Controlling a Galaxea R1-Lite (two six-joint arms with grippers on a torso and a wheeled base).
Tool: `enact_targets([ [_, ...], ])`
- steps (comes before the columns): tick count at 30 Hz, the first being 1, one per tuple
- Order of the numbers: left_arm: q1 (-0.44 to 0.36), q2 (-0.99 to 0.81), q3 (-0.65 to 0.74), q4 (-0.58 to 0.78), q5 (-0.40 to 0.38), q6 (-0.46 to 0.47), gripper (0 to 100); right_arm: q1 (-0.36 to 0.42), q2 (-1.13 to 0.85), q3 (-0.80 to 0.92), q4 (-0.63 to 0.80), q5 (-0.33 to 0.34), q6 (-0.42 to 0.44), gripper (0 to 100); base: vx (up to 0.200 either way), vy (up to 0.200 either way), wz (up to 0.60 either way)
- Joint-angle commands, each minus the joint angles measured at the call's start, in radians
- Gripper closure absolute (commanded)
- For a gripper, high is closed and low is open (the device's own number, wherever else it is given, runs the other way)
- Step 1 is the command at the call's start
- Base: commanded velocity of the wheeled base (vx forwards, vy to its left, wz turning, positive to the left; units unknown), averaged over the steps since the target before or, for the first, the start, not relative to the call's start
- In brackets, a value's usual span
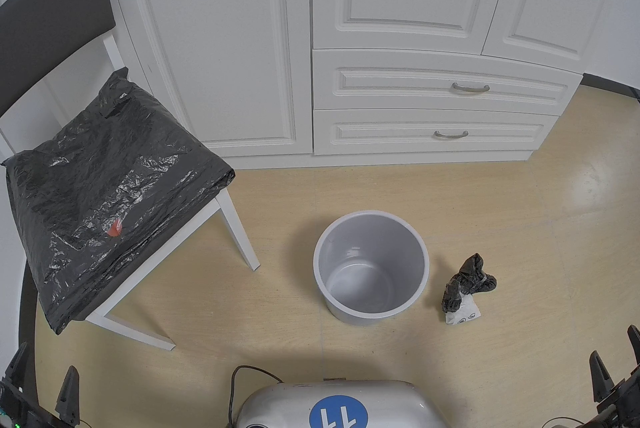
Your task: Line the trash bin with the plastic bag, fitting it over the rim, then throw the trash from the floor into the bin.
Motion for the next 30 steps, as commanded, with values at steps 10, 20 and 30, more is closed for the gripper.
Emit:
enact_targets([
  [10, -0.001, -0.016, -0.019, -0.134, 0.000, -0.017, 0, 0.000, -0.016, 0.016, -0.009, -0.001, -0.007, 0, 0.000, 0.000, 0.00],
  [20, -0.009, 0.091, -0.177, -0.060, -0.092, -0.014, 0, -0.013, 0.087, -0.153, -0.054, 0.202, 0.015, 0, 0.000, 0.000, 0.00],
  [30, 0.003, 0.722, -0.406, -0.043, -0.008, 0.112, 0, -0.087, 0.597, -0.439, -0.052, 0.127, -0.125, 0, 0.000, 0.000, 0.00],
])
